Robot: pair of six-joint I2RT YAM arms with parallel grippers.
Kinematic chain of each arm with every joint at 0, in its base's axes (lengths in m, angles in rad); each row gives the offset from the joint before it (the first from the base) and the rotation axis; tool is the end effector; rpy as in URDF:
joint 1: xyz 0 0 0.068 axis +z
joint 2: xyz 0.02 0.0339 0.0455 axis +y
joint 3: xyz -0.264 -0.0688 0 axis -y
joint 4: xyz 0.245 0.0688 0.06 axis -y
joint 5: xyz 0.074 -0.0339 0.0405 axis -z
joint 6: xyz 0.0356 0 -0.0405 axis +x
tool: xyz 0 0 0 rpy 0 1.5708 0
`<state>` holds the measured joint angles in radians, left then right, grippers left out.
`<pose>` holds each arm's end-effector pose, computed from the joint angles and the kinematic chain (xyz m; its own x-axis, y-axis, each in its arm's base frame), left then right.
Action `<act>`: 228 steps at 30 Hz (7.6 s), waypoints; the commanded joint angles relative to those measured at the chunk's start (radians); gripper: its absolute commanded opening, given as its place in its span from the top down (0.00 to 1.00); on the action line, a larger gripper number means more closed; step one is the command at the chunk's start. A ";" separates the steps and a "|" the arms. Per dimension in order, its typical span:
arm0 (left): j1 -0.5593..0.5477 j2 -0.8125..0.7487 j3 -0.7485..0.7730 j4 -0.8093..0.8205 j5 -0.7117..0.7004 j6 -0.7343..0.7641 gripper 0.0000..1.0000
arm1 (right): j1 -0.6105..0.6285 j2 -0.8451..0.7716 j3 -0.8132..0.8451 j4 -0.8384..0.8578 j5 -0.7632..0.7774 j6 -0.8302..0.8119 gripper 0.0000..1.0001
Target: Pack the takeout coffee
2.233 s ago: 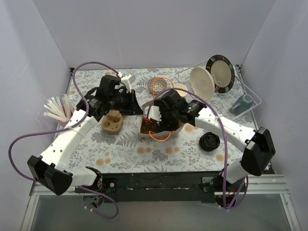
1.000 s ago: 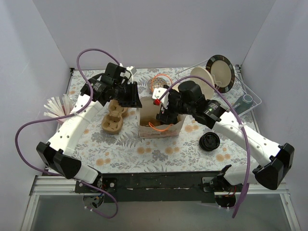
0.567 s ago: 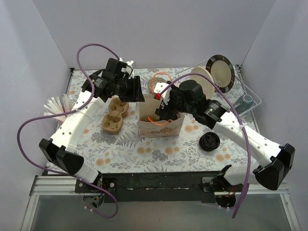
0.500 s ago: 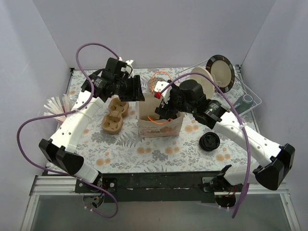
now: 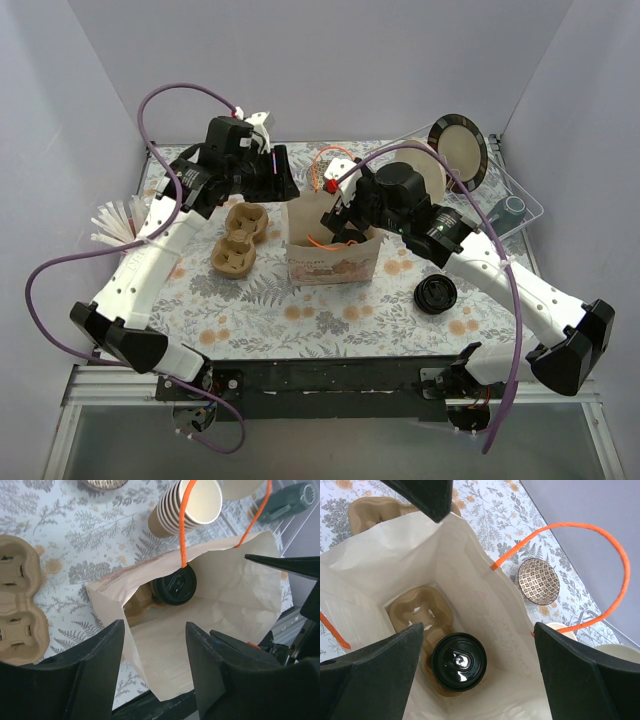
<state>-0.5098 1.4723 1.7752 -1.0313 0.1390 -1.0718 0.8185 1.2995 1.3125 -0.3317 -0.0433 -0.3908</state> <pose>0.2520 -0.1466 0.4338 -0.7817 -0.5593 -0.2761 -0.2357 0.6748 -0.6994 0.2022 0.2183 0.3967 0.0906 -0.4601 -0.8832 -0.7820 0.5163 -0.3492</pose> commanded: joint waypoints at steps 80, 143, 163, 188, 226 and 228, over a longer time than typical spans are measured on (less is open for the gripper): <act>0.628 -0.006 -0.218 0.234 -0.793 0.004 0.15 | -0.004 -0.597 -0.018 -0.409 0.031 0.610 0.41; 0.699 -0.053 -0.316 0.217 -0.779 -0.074 0.53 | -0.004 -0.623 -0.084 -0.336 0.109 0.613 0.18; 0.699 -0.030 -0.249 0.175 -0.832 -0.028 0.93 | -0.004 -0.622 -0.056 -0.343 0.117 0.603 0.18; 0.699 -0.291 0.168 0.134 -0.298 -0.053 1.00 | -0.004 -0.618 0.102 -0.323 0.269 0.598 0.02; 0.695 -0.437 -0.273 0.387 0.749 -0.183 1.00 | -0.002 -0.592 0.097 -0.268 0.344 0.530 0.02; 0.688 -0.420 -0.289 0.390 0.746 -0.180 1.00 | -0.004 -0.600 0.084 -0.268 0.344 0.535 0.02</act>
<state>0.1867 1.0515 1.5024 -0.6418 0.9207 -1.3041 0.8185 0.7200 1.4147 -0.6498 0.2893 0.1310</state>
